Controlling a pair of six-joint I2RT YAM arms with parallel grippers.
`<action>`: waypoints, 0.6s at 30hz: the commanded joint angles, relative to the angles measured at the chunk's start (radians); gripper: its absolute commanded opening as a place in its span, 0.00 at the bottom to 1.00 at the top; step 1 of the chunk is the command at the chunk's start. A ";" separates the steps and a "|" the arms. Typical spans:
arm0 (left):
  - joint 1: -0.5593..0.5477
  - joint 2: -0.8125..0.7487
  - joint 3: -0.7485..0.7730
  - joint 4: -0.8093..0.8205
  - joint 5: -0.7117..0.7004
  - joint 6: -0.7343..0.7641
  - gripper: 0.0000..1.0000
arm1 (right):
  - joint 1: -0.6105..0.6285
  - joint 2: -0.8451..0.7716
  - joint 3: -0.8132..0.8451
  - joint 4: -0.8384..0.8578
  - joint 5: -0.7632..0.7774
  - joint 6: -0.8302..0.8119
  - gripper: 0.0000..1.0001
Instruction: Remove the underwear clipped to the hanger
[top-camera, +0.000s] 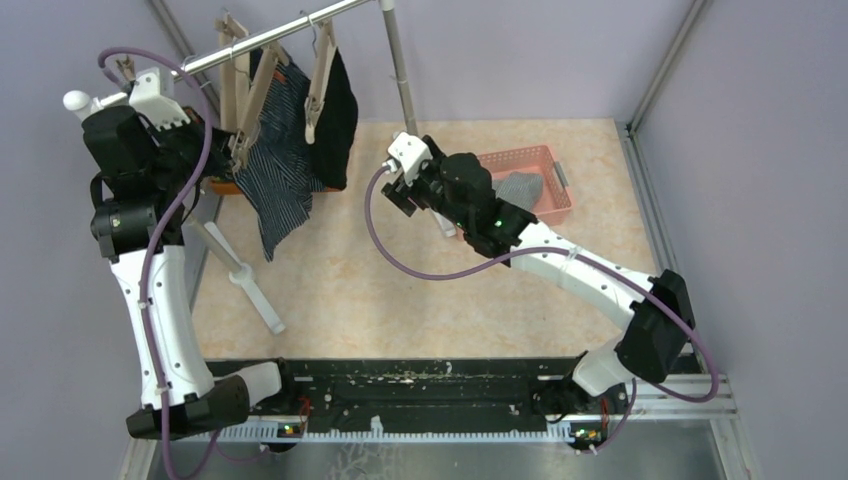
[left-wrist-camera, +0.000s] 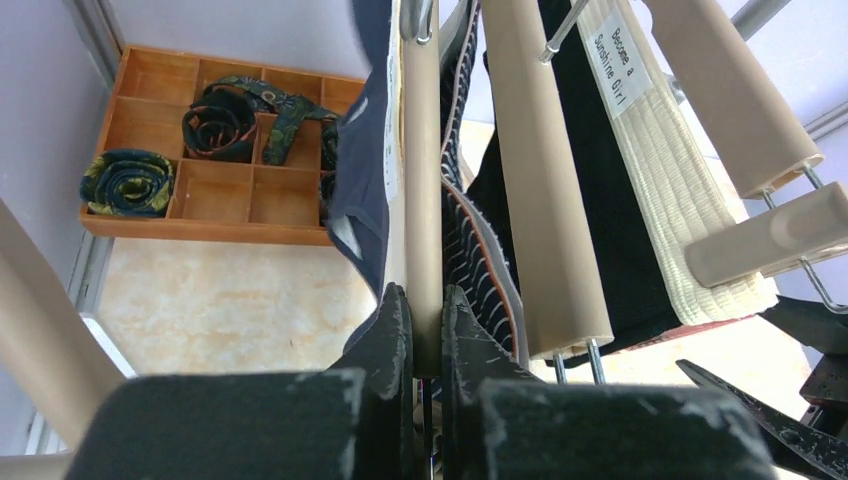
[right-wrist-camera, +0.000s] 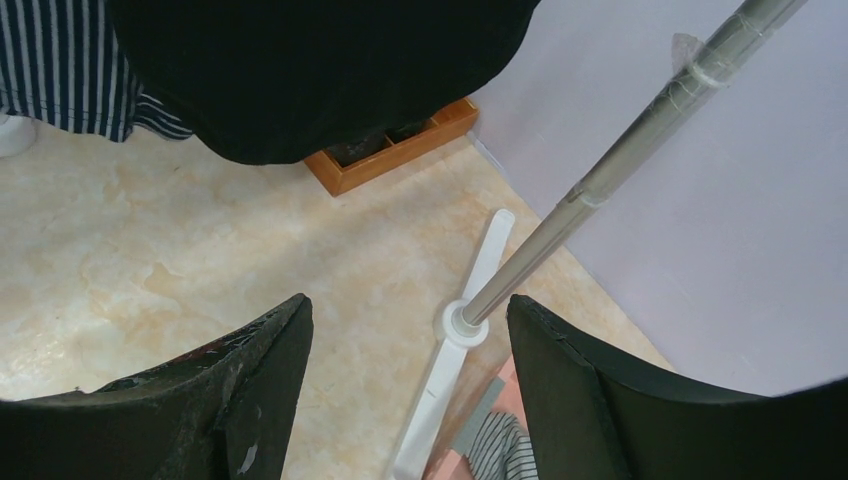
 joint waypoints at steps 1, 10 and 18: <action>0.003 -0.044 -0.028 0.125 -0.038 0.004 0.00 | 0.011 0.018 0.053 0.046 -0.008 -0.009 0.72; 0.002 -0.083 -0.087 0.281 -0.077 -0.017 0.00 | 0.010 0.022 0.048 0.043 -0.002 -0.017 0.72; 0.002 -0.097 -0.053 0.234 -0.099 0.019 0.00 | 0.011 0.005 0.026 0.050 0.012 -0.021 0.72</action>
